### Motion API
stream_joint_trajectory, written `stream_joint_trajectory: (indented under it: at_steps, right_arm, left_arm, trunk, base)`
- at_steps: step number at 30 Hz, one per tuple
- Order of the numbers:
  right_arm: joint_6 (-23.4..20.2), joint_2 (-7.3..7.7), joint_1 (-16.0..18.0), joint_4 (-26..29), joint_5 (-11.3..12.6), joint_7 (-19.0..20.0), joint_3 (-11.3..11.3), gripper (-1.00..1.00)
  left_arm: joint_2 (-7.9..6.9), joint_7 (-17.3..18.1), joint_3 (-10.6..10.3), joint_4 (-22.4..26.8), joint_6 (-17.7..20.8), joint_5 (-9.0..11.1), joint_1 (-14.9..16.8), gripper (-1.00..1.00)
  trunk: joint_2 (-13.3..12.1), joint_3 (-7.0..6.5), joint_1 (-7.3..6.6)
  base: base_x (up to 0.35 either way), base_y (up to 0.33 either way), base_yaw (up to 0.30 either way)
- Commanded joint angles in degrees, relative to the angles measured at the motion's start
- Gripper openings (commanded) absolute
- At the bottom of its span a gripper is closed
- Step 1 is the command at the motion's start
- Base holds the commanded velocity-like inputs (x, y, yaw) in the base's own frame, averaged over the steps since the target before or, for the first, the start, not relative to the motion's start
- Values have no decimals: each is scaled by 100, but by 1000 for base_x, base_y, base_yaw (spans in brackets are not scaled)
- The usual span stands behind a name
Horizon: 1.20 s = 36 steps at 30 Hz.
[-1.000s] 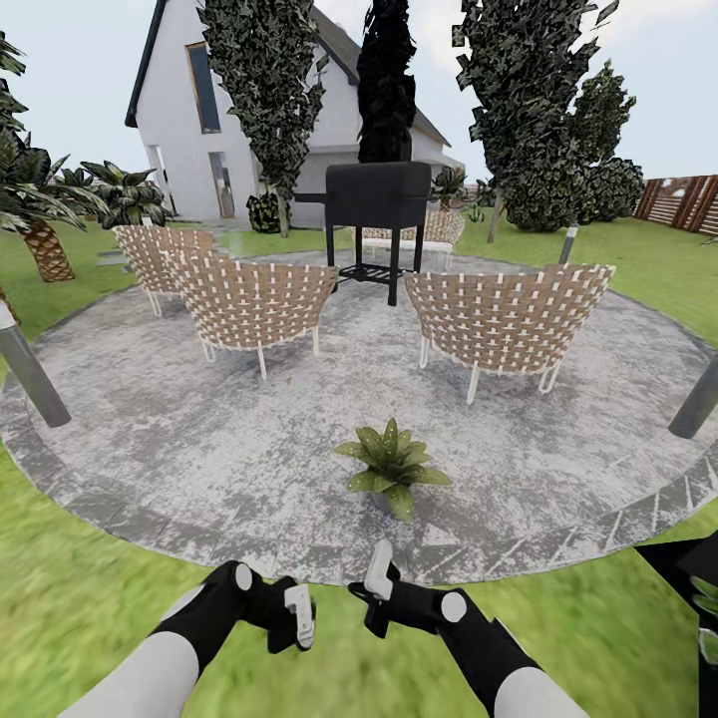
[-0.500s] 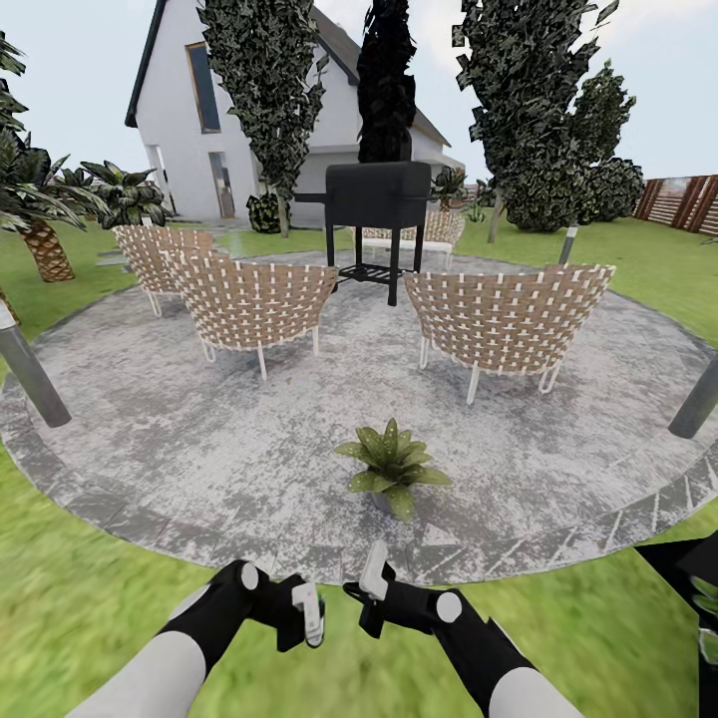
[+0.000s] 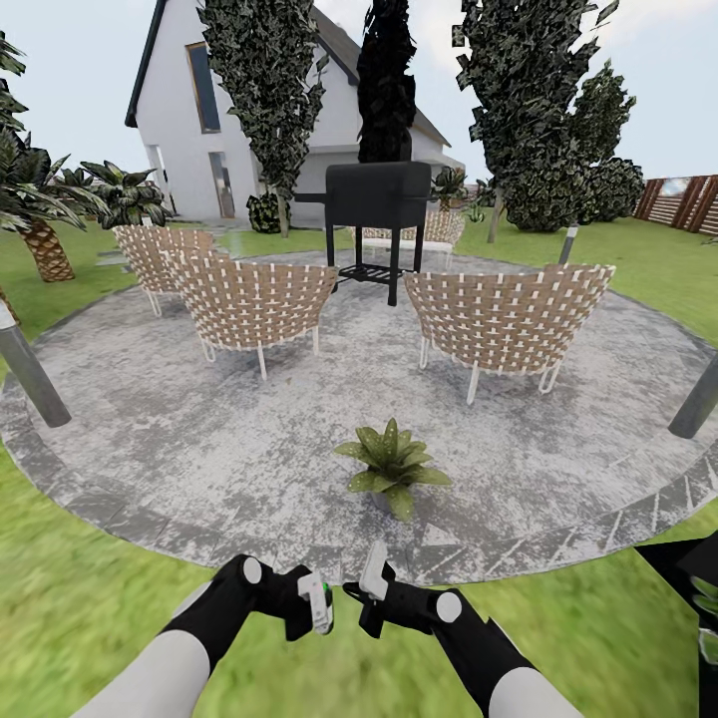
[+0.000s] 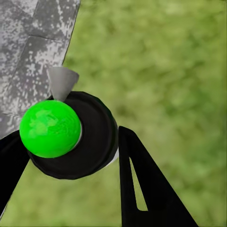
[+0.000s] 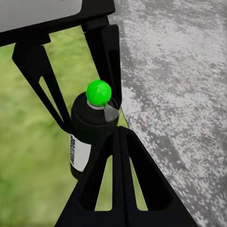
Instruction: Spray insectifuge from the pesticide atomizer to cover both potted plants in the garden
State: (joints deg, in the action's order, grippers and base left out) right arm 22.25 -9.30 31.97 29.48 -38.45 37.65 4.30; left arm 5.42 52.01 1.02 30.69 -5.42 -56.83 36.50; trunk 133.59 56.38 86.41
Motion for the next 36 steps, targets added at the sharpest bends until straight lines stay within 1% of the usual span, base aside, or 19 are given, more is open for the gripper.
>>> stream_joint_trajectory:
  at_steps: [1, 9, 13, 15, 36]
  right_arm:
    - [33, -1, 2, 5, -58, -3, -9, -100]
    - [33, -1, 2, 5, -58, -3, -9, -100]
    - [33, -1, 2, 5, -58, -3, -9, -100]
    - [33, -1, 2, 5, -58, -3, -9, -100]
    - [33, -1, 2, 5, -58, -3, -9, -100]
  left_arm:
    - [7, 6, 12, 7, -57, -49, -3, -100]
    - [71, 2, 12, 5, -61, -29, -29, -100]
    - [92, 2, 12, 7, -64, 102, -27, -100]
    - [111, 2, 12, 4, -64, 128, -28, -100]
    - [197, 2, 12, -2, -64, 146, -28, -100]
  trunk:
    - [2, 5, -1]
    - [2, 5, -1]
    - [2, 5, -1]
    - [2, 5, -1]
    - [2, 5, -1]
  base:
    - [0, 0, 0]
    - [0, 0, 0]
    - [0, 0, 0]
    - [0, 0, 0]
    - [0, 0, 0]
